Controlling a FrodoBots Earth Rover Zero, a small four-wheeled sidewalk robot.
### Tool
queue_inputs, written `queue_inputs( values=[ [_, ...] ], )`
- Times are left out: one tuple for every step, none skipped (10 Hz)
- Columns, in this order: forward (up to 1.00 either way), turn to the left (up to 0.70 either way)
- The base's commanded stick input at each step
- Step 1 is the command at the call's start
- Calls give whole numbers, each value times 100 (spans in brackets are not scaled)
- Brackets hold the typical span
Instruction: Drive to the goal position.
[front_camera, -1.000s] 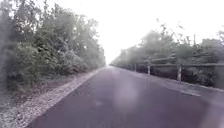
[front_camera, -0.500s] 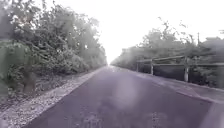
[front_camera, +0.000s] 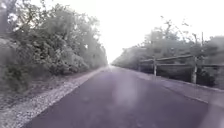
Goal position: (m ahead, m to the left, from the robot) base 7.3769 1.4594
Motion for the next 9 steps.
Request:
queue_inputs(
  values=[
    [100,0],
    [100,0],
    [100,0],
    [100,0],
    [100,0],
    [100,0],
    [100,0],
    [100,0],
    [100,0]
  ],
)
